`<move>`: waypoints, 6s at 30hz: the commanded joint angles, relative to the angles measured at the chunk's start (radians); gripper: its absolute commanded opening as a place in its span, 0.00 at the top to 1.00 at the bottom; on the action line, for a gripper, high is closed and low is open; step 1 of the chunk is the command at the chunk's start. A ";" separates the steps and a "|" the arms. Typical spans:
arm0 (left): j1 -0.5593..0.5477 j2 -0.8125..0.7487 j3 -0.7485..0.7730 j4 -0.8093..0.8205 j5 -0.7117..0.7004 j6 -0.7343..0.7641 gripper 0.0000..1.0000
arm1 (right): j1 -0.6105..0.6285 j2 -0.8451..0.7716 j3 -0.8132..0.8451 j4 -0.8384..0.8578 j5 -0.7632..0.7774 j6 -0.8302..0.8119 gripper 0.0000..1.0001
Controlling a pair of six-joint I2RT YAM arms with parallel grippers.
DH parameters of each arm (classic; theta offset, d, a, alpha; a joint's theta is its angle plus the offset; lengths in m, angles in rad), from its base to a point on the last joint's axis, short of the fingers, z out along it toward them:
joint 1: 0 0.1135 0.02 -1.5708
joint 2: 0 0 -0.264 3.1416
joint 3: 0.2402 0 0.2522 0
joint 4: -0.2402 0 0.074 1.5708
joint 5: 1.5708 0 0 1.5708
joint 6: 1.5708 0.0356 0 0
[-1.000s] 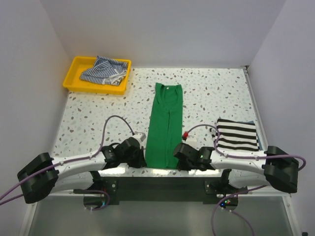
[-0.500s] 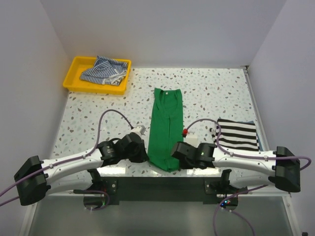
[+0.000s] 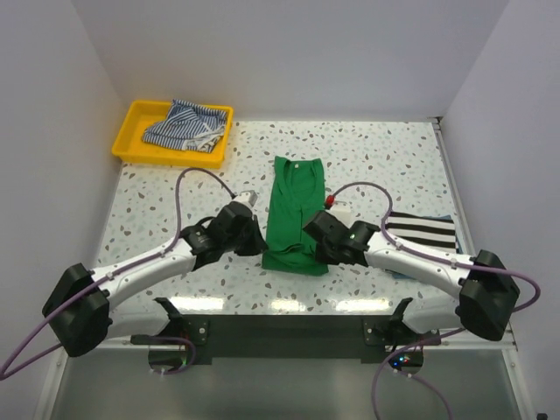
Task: Fold and stack the tank tops
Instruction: Fold the tank top
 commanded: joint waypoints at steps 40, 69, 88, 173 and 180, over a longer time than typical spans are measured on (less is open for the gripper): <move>0.326 0.677 0.554 0.329 0.121 0.220 0.80 | -0.497 0.595 0.566 0.227 -0.071 -0.380 0.60; 0.148 0.479 0.195 0.432 0.144 0.062 0.92 | -0.335 0.754 0.511 0.349 -0.057 -0.472 0.50; 0.113 -0.130 -0.294 0.203 0.150 -0.061 0.68 | -0.136 0.266 0.098 0.313 -0.065 -0.288 0.25; -0.425 -0.282 -0.057 -0.162 -0.273 -0.463 1.00 | 0.300 -0.398 -0.072 -0.080 0.134 0.236 1.00; -0.185 -0.235 0.044 -0.068 -0.175 -0.273 1.00 | 0.038 -0.326 0.021 0.024 -0.010 0.019 1.00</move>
